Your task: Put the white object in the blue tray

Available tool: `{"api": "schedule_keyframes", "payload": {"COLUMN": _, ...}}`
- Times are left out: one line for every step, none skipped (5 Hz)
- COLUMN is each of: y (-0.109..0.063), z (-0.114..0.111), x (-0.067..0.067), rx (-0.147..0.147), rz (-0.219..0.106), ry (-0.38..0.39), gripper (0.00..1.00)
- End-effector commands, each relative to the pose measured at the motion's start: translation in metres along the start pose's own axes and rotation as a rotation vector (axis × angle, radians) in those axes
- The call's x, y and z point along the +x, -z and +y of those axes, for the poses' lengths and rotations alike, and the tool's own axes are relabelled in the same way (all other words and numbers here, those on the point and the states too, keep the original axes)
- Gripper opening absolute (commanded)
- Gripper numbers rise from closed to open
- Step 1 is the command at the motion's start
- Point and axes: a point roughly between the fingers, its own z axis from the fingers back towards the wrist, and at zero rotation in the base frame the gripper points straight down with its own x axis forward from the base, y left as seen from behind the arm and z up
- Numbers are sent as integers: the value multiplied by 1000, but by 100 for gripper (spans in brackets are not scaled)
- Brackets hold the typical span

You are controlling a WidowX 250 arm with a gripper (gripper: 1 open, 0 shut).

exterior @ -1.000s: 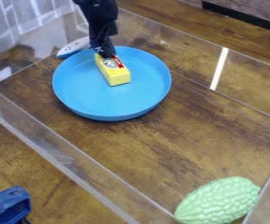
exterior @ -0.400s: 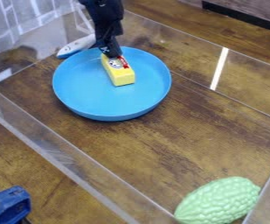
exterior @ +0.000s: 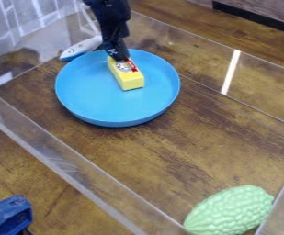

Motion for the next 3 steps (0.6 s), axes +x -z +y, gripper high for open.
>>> {"api": "schedule_keyframes", "payload": {"y": 40, "z": -31, "x": -1, "rx": -104, "rz": 26, "ry": -13, "gripper": 100}}
{"api": "schedule_keyframes", "payload": {"y": 41, "z": -37, "x": 0, "rx": -124, "rz": 6, "ry": 38, "gripper": 100}}
{"api": "schedule_keyframes", "payload": {"y": 41, "z": -43, "x": 0, "rx": -143, "rz": -11, "ry": 88, "gripper": 100}}
